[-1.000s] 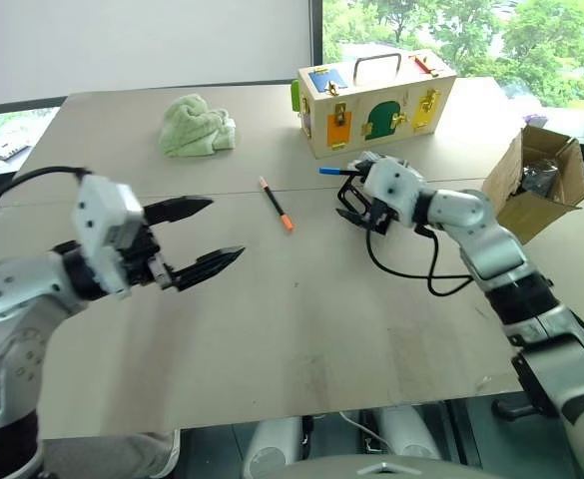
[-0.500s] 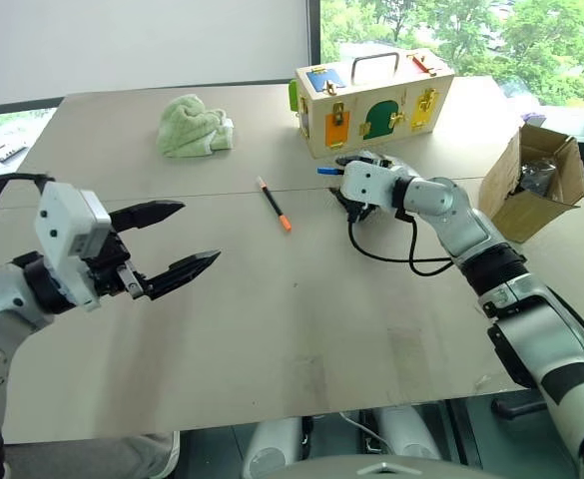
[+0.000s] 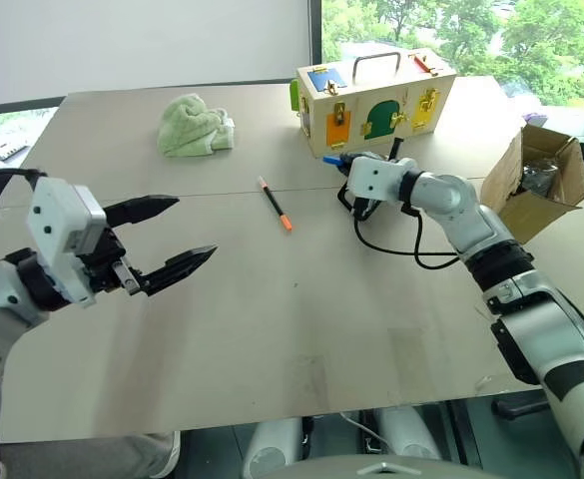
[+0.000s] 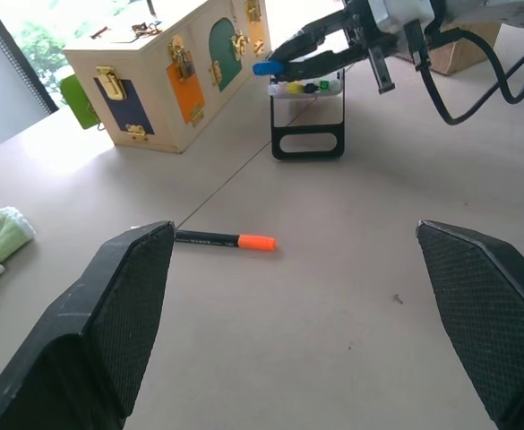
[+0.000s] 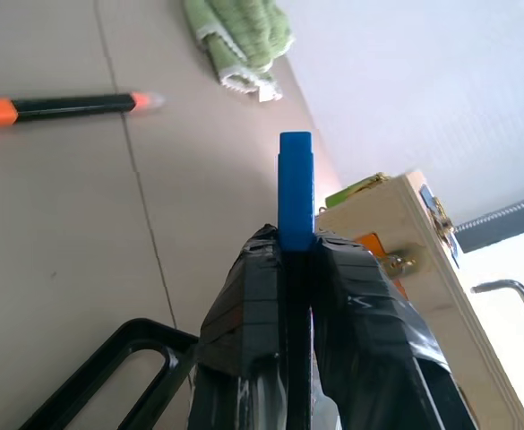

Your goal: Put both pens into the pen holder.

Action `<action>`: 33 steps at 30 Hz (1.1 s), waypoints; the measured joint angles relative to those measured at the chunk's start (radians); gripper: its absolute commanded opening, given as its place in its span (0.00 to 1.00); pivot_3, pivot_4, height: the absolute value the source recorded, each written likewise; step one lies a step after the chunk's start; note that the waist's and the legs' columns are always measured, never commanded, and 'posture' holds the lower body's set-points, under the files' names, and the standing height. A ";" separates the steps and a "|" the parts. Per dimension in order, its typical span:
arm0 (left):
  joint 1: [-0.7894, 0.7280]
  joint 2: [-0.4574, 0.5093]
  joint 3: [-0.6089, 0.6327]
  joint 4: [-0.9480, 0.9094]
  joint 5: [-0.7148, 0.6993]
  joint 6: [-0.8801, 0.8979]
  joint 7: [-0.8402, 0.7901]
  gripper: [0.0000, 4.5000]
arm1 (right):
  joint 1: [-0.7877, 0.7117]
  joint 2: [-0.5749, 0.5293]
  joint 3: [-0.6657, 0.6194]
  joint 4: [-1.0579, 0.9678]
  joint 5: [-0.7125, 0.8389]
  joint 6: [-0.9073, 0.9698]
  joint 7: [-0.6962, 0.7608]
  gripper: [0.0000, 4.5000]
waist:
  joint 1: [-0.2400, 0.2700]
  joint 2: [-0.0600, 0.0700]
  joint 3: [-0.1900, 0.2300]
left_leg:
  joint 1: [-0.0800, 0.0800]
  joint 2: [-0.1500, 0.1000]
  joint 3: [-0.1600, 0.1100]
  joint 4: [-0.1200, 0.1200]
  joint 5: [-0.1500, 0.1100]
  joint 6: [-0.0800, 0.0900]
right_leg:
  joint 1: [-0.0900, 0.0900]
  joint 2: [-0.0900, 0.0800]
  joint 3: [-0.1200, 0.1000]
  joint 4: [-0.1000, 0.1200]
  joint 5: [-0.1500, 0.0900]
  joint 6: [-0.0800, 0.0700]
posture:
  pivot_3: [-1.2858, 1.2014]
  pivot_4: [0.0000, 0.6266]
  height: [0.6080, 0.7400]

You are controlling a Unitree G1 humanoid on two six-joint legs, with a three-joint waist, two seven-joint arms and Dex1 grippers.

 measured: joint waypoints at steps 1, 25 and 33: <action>-0.004 0.001 -0.008 0.001 0.000 -0.002 0.000 1.00 | 0.011 0.000 -0.021 -0.009 0.027 0.008 0.010 0.00 | 0.000 0.000 0.000 | 0.000 0.000 0.000 0.000 0.000 0.000 | 0.000 0.000 0.000 0.000 0.000 0.000 | 0.52 0.24 1.00; -0.086 0.023 -0.097 0.077 0.003 -0.032 -0.020 1.00 | 0.129 -0.015 -0.111 0.077 0.128 -0.261 0.064 0.71 | -0.001 0.000 0.000 | 0.000 0.000 0.000 -0.003 0.000 0.000 | 0.000 0.000 0.000 -0.003 0.000 0.000 | 0.52 0.24 1.00; -0.106 0.025 -0.131 0.099 0.011 -0.046 -0.028 1.00 | 0.184 -0.044 -0.132 0.010 0.159 -0.257 0.073 0.99 | 0.000 0.000 0.000 | 0.000 0.000 0.000 -0.005 0.000 0.000 | 0.000 0.000 0.000 -0.004 0.000 0.000 | 0.52 0.24 1.00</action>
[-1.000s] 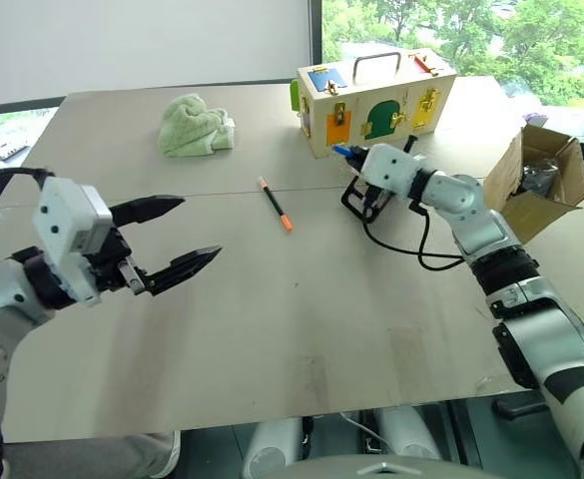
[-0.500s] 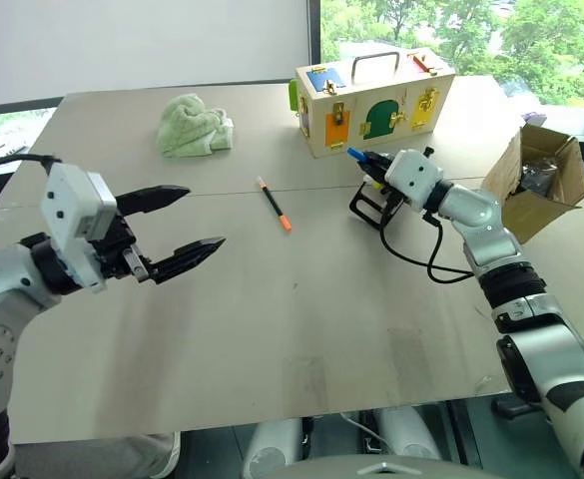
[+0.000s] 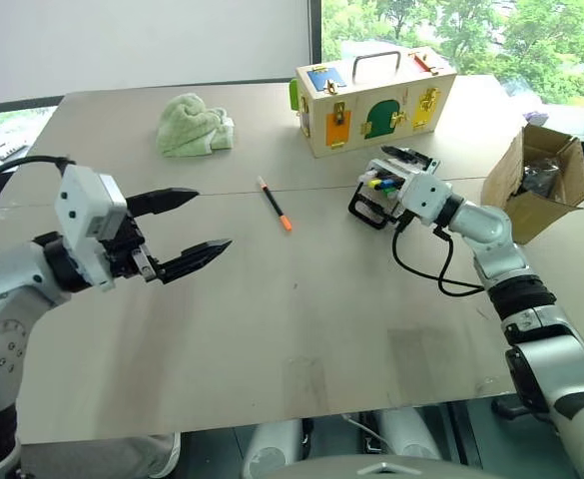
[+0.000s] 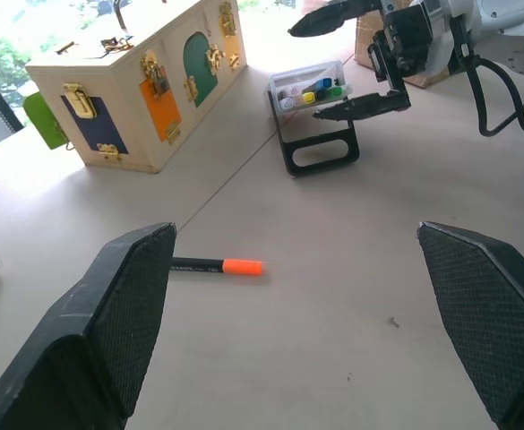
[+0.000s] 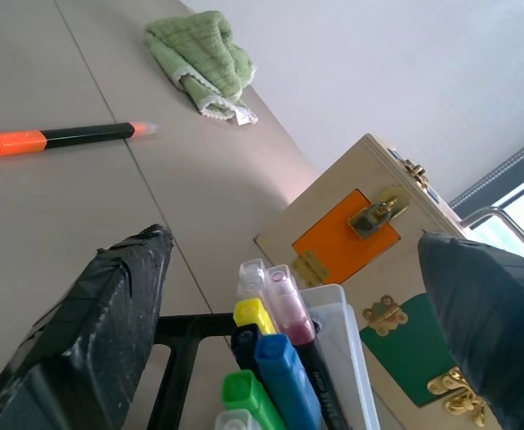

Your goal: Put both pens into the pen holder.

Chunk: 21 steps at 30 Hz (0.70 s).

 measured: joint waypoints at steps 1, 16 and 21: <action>-0.005 0.000 -0.004 0.003 0.000 0.000 -0.002 1.00 | 0.010 -0.004 -0.003 -0.022 0.011 0.007 0.009 0.99 | 0.000 0.000 0.000 | 0.000 0.000 0.000 0.000 0.000 0.000 | 0.000 0.000 0.000 0.000 0.000 0.000 | 0.52 0.24 1.00; -0.215 -0.248 -0.268 0.211 0.205 0.091 0.419 1.00 | 0.449 -0.320 -0.233 -0.867 0.727 0.949 0.227 0.99 | 0.030 -0.001 0.000 | -0.001 0.000 -0.001 -0.006 -0.003 0.005 | 0.002 -0.001 -0.002 -0.009 0.000 0.001 | 0.52 0.24 1.00; -0.420 -0.502 -0.358 0.448 0.326 0.093 0.660 1.00 | 0.563 -0.344 -0.280 -1.002 0.790 1.075 0.199 0.99 | 0.033 -0.002 0.000 | -0.002 -0.001 -0.001 -0.003 -0.003 0.005 | 0.003 -0.001 -0.003 -0.008 0.001 0.001 | 0.52 0.24 1.00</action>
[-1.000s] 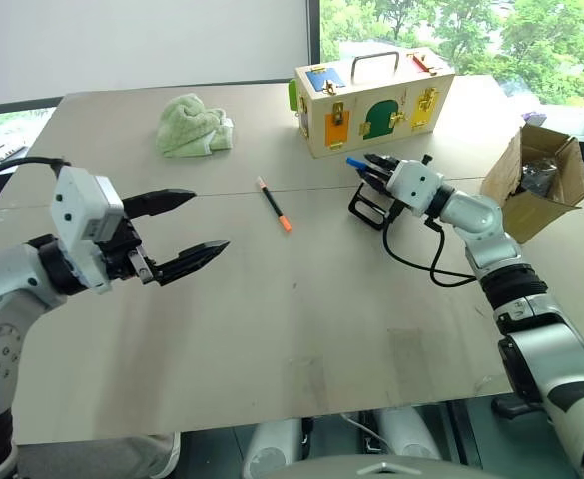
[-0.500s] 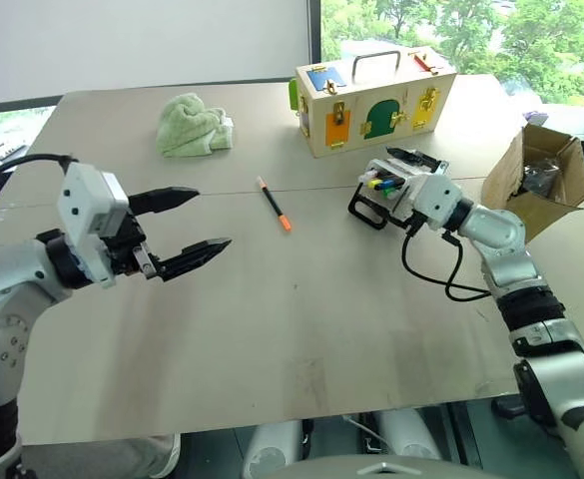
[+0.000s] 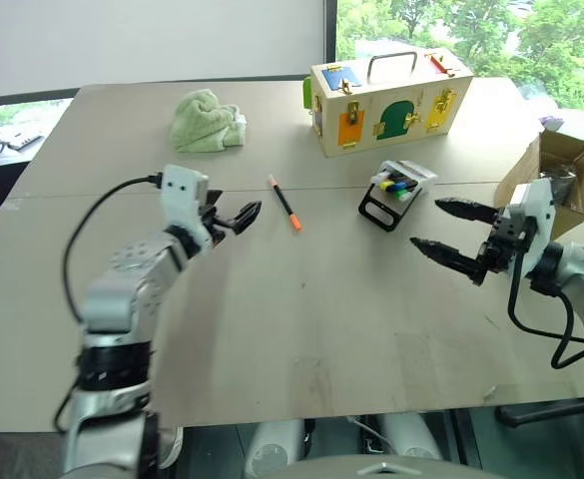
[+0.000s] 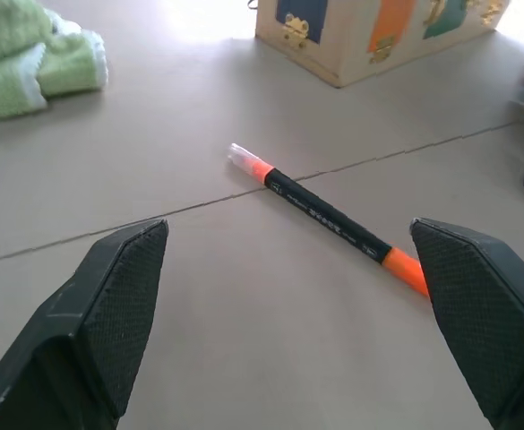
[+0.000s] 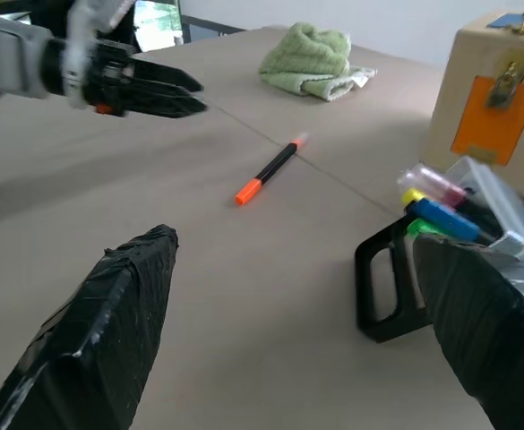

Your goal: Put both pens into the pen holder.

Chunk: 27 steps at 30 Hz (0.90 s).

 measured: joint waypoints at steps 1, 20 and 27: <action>-0.019 -0.019 -0.008 0.018 0.015 -0.002 0.023 1.00 | 0.005 0.001 0.000 -0.009 0.000 0.005 -0.005 0.99 | -0.003 0.000 0.000 | 0.000 0.000 0.000 0.000 0.000 0.000 | 0.000 0.000 0.000 0.000 0.000 0.000 | 0.52 0.24 1.00; -0.346 -0.303 -0.141 0.431 0.287 0.105 0.333 1.00 | 0.109 -0.013 -0.050 -0.104 -0.010 0.046 -0.038 0.99 | 0.005 -0.002 0.000 | 0.001 0.000 0.000 0.001 0.003 -0.004 | 0.002 0.000 0.000 0.000 0.000 0.000 | 0.52 0.24 1.00; -0.344 -0.346 -0.115 0.407 0.336 0.184 0.454 1.00 | 0.128 -0.020 -0.066 -0.129 -0.029 0.048 -0.050 0.99 | -0.003 -0.002 -0.009 | 0.003 0.000 0.000 0.002 0.003 -0.004 | 0.003 0.001 0.000 0.001 0.000 0.000 | 0.52 0.24 1.00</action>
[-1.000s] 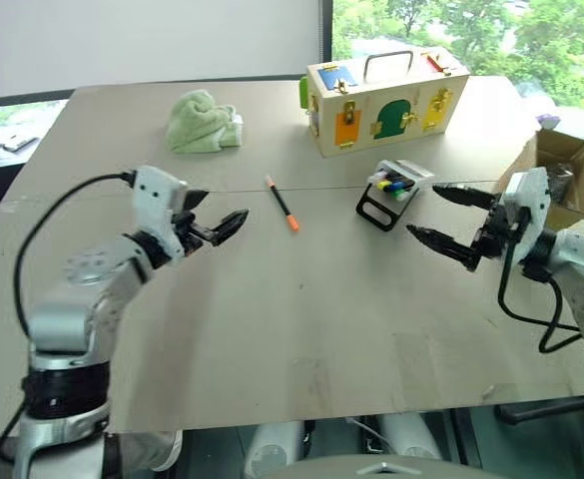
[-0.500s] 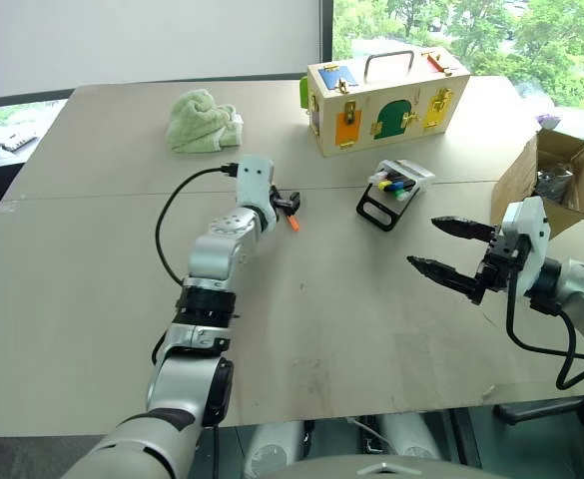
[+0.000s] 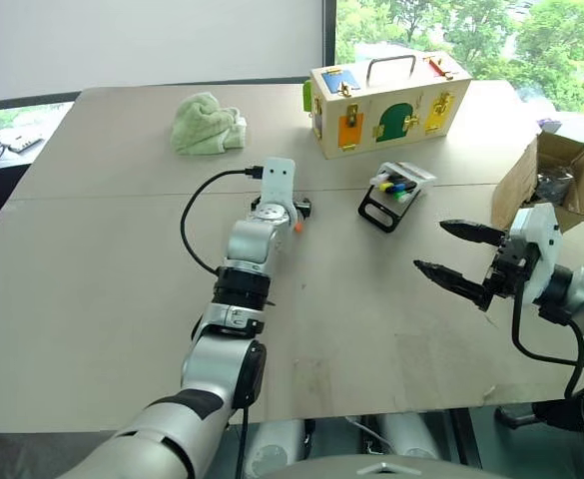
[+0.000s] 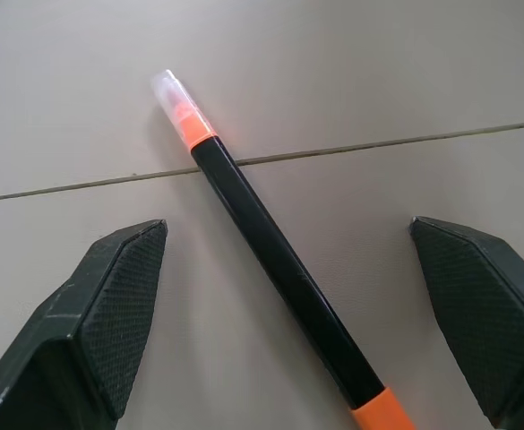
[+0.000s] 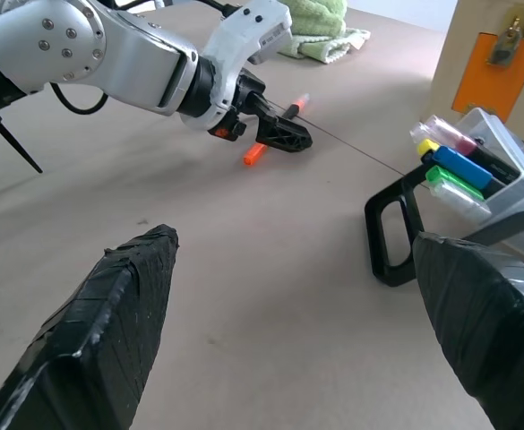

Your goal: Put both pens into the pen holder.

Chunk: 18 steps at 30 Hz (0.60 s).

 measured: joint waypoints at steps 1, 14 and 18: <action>0.009 -0.004 0.006 -0.007 0.002 0.010 0.016 1.00 | 0.002 -0.003 0.000 0.000 -0.006 -0.001 0.001 0.99 | -0.002 0.001 -0.002 | 0.001 0.000 0.000 0.000 0.000 0.000 | 0.000 0.000 0.001 0.000 0.000 0.000 | 0.52 0.24 1.00; 0.048 -0.069 0.043 -0.114 0.004 0.138 0.072 0.01 | -0.012 -0.003 0.000 0.007 -0.014 -0.001 0.021 1.00 | -0.025 0.002 -0.011 | 0.005 0.000 0.001 -0.003 0.000 0.000 | 0.001 0.003 0.008 0.000 0.000 0.000 | 0.52 0.24 1.00; 0.066 -0.082 0.065 -0.151 0.008 0.159 0.094 0.01 | -0.021 -0.005 -0.001 0.014 -0.014 -0.001 0.028 1.00 | -0.029 0.002 -0.011 | 0.010 0.000 0.002 -0.006 0.000 0.000 | 0.002 0.005 0.015 0.000 0.000 0.000 | 0.52 0.24 1.00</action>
